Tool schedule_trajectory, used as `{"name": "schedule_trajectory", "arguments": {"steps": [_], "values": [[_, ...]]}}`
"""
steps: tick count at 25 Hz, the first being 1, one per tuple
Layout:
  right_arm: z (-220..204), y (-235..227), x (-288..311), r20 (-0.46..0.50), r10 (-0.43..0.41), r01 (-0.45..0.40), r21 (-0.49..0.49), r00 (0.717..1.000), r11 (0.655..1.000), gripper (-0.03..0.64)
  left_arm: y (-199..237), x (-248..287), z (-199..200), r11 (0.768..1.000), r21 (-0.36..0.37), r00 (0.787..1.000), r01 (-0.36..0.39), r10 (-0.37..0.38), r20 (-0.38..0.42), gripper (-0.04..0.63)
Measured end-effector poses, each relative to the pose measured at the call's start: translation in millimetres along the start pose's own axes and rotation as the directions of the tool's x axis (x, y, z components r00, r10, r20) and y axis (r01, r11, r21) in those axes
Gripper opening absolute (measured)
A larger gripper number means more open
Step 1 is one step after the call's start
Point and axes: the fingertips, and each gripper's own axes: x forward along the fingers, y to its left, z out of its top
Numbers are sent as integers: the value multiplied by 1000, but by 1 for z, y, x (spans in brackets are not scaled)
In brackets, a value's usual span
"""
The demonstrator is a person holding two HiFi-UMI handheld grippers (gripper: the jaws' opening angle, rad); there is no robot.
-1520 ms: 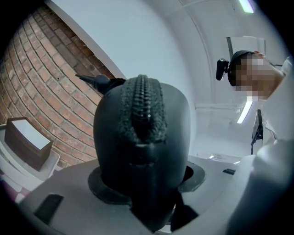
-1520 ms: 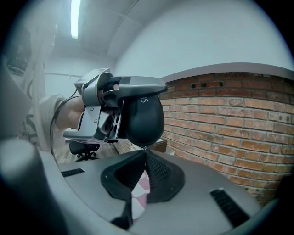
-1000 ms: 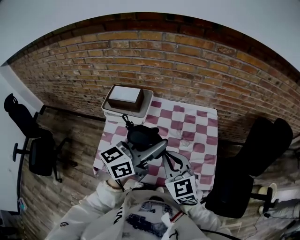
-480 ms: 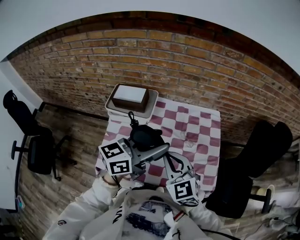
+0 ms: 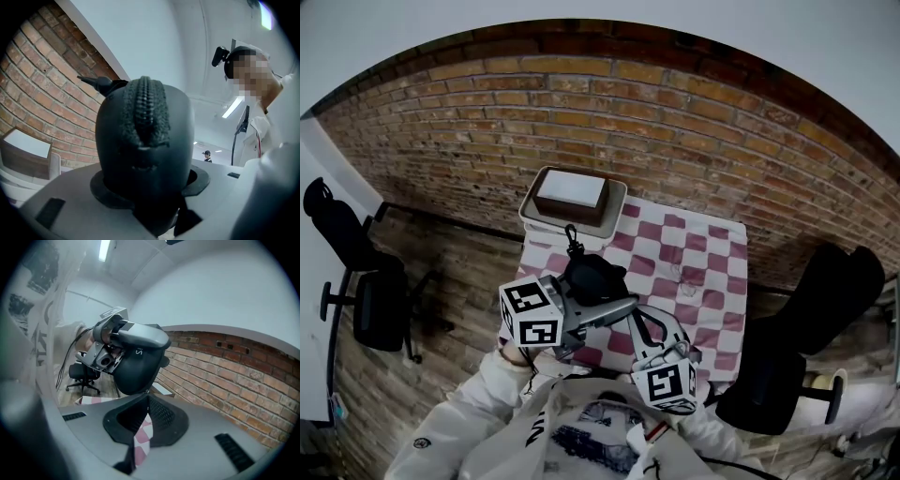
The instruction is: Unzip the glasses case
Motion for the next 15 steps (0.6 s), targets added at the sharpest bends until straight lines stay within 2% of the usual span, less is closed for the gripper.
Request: {"name": "schedule_trajectory", "arguments": {"steps": [15], "values": [[28,40,32,11,-33,34,-110,999,993,14,12,-54,-5,997,-3,994,73,-73,-75,255]]}}
